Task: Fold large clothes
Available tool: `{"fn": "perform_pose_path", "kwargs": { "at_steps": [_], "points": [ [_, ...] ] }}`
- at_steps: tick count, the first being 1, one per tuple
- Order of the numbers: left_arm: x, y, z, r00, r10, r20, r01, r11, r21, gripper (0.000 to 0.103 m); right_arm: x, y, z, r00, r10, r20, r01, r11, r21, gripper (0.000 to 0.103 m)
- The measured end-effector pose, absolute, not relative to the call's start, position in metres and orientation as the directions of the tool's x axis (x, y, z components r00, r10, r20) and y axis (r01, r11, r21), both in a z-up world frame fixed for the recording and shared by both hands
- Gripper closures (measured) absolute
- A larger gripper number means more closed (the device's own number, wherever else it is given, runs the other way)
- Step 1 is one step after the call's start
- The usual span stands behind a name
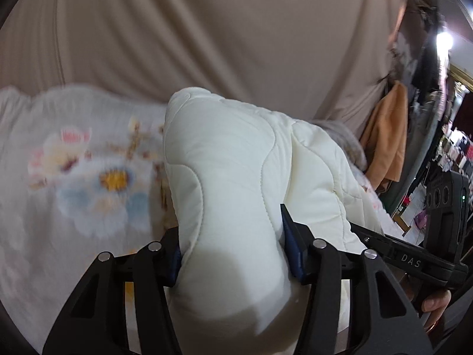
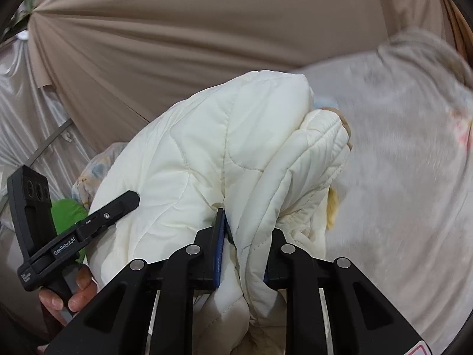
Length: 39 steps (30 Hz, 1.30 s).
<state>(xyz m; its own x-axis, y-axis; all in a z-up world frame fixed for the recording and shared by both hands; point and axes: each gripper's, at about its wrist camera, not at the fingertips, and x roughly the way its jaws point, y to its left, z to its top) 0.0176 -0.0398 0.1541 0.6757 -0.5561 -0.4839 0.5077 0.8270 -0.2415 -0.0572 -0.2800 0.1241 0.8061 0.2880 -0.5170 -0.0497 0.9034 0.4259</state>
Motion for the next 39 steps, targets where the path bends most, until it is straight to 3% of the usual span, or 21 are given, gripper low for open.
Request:
{"fn": "perform_pose_path", "kwargs": {
  "at_steps": [4,8,11,13,16,18,21,26,29,33,35,39],
  "points": [
    [0.015,-0.023,0.199,0.744,-0.552,-0.376,0.523,0.832,-0.186,0.051,-0.052,-0.265,0.167,0.849,0.283,-0.447,-0.114,0.923,0.368,0.083],
    [0.04,0.002,0.214,0.797,-0.511,-0.322,0.488,0.859,-0.156,0.048,-0.011,-0.242,0.182,0.85,0.315,-0.421,-0.166,0.921,0.353,0.078],
    [0.083,0.019,0.19,0.824,-0.445,-0.351,0.422,0.895,-0.145,0.042,0.041,-0.221,0.158,0.818,0.327,-0.473,-0.172,0.924,0.341,0.07],
    [0.124,0.025,0.144,0.81,-0.376,-0.45,0.353,0.925,-0.138,0.031,0.081,-0.208,0.12,0.776,0.3,-0.555,-0.13,0.937,0.325,0.066],
    [0.159,0.041,0.07,0.755,-0.26,-0.603,0.233,0.965,-0.124,0.029,0.113,-0.194,0.056,0.682,0.272,-0.679,-0.05,0.943,0.328,0.063],
    [0.145,0.061,0.062,0.774,-0.297,-0.559,0.244,0.955,-0.169,0.028,0.103,-0.194,0.048,0.7,0.301,-0.648,-0.058,0.928,0.368,0.062],
    [0.126,0.071,0.083,0.795,-0.279,-0.539,0.225,0.96,-0.165,0.03,0.08,-0.191,0.068,0.756,0.224,-0.615,-0.03,0.95,0.309,0.062],
    [0.094,0.058,0.135,0.861,-0.242,-0.447,0.22,0.97,-0.1,0.028,0.049,-0.174,0.114,0.836,0.158,-0.525,-0.058,0.978,0.201,0.071],
    [0.102,0.039,0.128,0.836,-0.201,-0.51,0.207,0.977,-0.046,0.028,0.06,-0.154,0.102,0.796,0.117,-0.594,-0.079,0.993,0.09,0.084],
    [0.124,0.025,0.076,0.749,-0.143,-0.648,0.185,0.983,-0.003,0.026,0.078,-0.151,0.047,0.704,0.026,-0.71,-0.031,0.999,0.006,0.086],
    [0.123,0.022,0.059,0.756,-0.109,-0.646,0.161,0.987,0.023,0.021,0.08,-0.151,0.036,0.694,0.01,-0.72,-0.023,1.0,-0.007,0.086],
    [0.118,0.015,0.056,0.777,-0.06,-0.627,0.128,0.99,0.063,0.021,0.081,-0.149,0.035,0.694,-0.016,-0.719,-0.012,0.999,-0.034,0.086]
  ]
}}
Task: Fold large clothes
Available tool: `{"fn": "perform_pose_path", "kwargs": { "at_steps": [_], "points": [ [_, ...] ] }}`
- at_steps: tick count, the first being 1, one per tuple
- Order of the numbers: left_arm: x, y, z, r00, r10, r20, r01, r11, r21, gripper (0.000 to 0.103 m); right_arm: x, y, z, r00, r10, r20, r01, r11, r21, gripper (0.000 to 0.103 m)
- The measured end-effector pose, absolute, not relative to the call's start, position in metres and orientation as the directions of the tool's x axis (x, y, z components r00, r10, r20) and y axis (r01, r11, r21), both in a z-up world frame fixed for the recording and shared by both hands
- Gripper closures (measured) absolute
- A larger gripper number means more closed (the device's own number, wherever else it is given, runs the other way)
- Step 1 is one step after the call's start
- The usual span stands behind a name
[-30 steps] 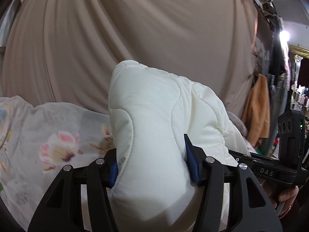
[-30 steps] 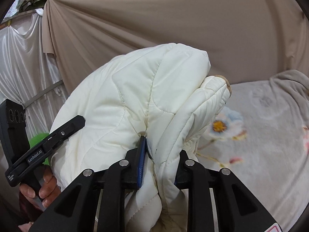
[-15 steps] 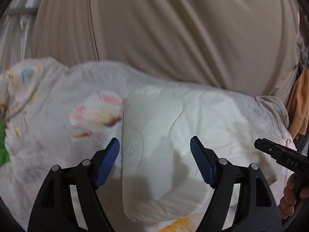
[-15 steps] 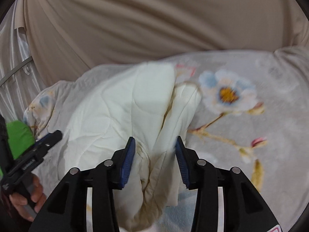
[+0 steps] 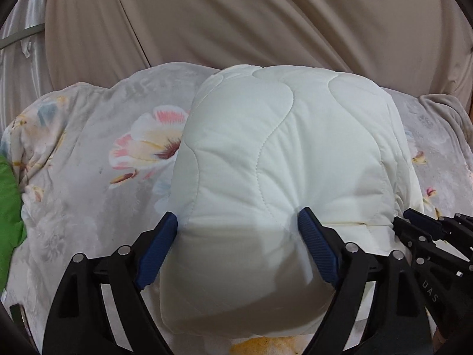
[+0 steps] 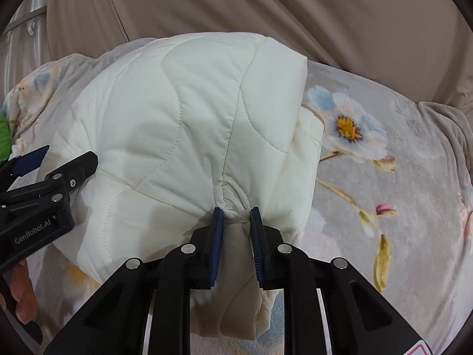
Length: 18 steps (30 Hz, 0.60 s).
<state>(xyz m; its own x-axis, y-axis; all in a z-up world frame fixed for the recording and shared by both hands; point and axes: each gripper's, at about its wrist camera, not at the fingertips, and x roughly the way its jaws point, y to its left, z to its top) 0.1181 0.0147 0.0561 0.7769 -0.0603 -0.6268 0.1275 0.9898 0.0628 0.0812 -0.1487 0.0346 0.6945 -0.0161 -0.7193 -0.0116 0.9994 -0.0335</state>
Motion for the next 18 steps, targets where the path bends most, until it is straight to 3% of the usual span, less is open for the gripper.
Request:
{"fn": "perform_pose_path", "kwargs": {
  "at_steps": [8,11,18],
  "points": [
    [0.095,0.015,0.068,0.798,-0.056,-0.6,0.1,0.994,0.04,0.021,0.059,-0.143,0.053,0.726,-0.053,-0.686,0.022,0.998,-0.053,0.086],
    [0.083,0.015,0.071,0.811,-0.044,-0.584,0.089,0.995,0.048,0.014,0.046,-0.146,0.06,0.738,-0.042,-0.674,0.032,0.999,-0.028,0.084],
    [0.058,0.016,0.062,0.803,-0.06,-0.592,0.079,0.997,0.006,0.014,0.018,-0.145,0.062,0.744,-0.074,-0.664,0.049,0.997,-0.056,0.082]
  ]
}}
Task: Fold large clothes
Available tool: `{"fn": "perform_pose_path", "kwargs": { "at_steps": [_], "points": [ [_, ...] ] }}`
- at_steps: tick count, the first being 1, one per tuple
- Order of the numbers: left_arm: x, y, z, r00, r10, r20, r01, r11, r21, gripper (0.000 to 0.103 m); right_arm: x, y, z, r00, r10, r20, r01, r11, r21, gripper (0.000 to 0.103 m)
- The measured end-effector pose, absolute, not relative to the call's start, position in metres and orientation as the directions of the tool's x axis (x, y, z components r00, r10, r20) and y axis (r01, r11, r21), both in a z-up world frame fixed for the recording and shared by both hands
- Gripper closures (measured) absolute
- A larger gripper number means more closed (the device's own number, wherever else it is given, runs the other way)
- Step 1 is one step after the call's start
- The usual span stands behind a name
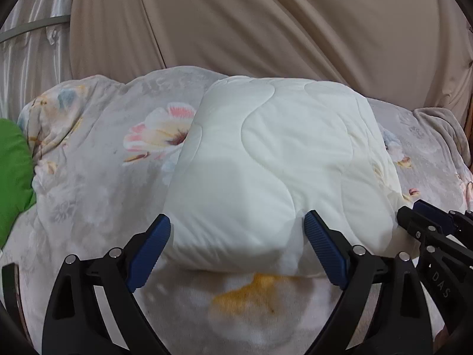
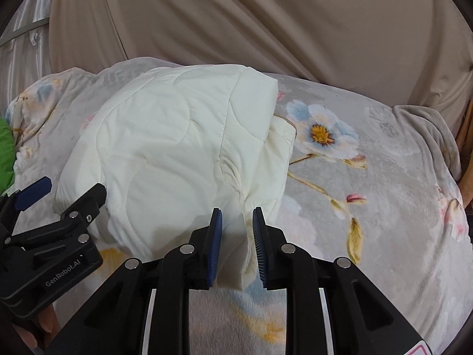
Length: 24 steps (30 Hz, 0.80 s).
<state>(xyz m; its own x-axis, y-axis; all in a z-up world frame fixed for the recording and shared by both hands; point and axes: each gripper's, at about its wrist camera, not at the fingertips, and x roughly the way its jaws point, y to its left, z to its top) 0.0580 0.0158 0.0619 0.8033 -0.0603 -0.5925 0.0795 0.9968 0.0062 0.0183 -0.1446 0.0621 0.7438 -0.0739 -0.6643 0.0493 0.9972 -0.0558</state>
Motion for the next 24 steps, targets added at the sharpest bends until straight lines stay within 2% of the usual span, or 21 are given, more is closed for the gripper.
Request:
{"fn": "perform_pose_path", "kwargs": {
  "at_steps": [3,5,13,17,24],
  "points": [
    [0.05,0.017,0.056,0.797,-0.065,-0.601,0.081,0.997,-0.001,0.013,0.008,-0.142,0.06,0.748,-0.093,-0.657,0.059,0.996,-0.074,0.081],
    [0.044,0.017,0.051,0.791,-0.065,-0.609,0.079,0.997,-0.004,0.013,0.0,-0.141,0.057,0.751,-0.106,-0.652,0.068,0.994,-0.084,0.077],
    [0.031,0.011,0.017,0.749,-0.067,-0.659,0.084,0.996,-0.006,0.012,-0.022,-0.147,0.022,0.719,-0.116,-0.685,0.103,0.993,-0.059,0.076],
    [0.026,0.003,0.01,0.757,-0.066,-0.65,0.104,0.994,0.02,0.012,-0.024,-0.152,0.002,0.69,-0.076,-0.72,0.115,0.993,0.005,0.076],
    [0.022,-0.004,0.009,0.773,-0.046,-0.633,0.106,0.993,0.057,0.012,-0.028,-0.155,-0.005,0.703,-0.059,-0.708,0.127,0.991,0.043,0.075]
  ]
}}
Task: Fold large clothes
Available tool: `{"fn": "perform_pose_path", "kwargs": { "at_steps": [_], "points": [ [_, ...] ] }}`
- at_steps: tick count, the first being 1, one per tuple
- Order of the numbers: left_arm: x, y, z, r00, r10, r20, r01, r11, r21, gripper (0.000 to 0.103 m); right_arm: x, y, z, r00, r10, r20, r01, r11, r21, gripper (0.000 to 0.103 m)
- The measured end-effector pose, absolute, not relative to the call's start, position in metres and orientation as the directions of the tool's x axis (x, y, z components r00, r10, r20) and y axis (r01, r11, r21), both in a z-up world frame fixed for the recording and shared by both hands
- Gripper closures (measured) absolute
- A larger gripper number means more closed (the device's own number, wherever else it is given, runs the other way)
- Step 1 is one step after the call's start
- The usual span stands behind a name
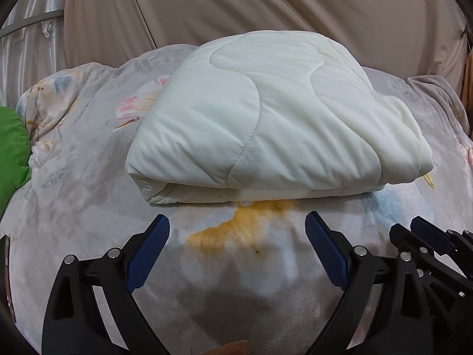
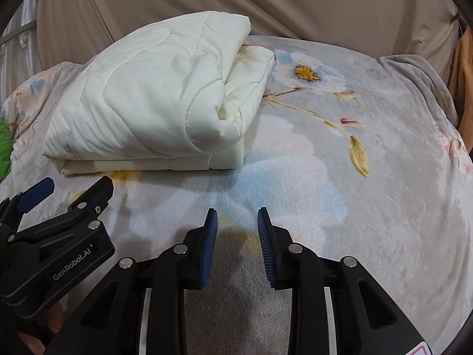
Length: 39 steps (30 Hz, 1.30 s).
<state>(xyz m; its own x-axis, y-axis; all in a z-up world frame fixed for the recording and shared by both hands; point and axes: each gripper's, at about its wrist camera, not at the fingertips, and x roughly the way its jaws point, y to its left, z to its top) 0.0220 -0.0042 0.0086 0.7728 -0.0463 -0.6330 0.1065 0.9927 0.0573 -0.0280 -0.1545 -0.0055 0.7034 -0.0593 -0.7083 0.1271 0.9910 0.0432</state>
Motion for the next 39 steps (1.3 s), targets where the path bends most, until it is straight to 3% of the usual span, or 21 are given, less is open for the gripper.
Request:
{"fn": "perform_pose_path", "kwargs": {
  "at_steps": [10,39],
  "points": [
    [0.022,-0.009,0.006,0.772,-0.031,-0.635,0.105,0.991,0.079,0.012,-0.031,-0.154,-0.009,0.724,-0.058,-0.687,0.135,0.989,0.059,0.069],
    [0.014,-0.022,0.01,0.795,0.042,-0.605,0.064,0.986,0.152,0.012,-0.035,-0.146,-0.008,0.743,-0.088,-0.664,0.135,0.991,0.019,0.068]
  ]
}}
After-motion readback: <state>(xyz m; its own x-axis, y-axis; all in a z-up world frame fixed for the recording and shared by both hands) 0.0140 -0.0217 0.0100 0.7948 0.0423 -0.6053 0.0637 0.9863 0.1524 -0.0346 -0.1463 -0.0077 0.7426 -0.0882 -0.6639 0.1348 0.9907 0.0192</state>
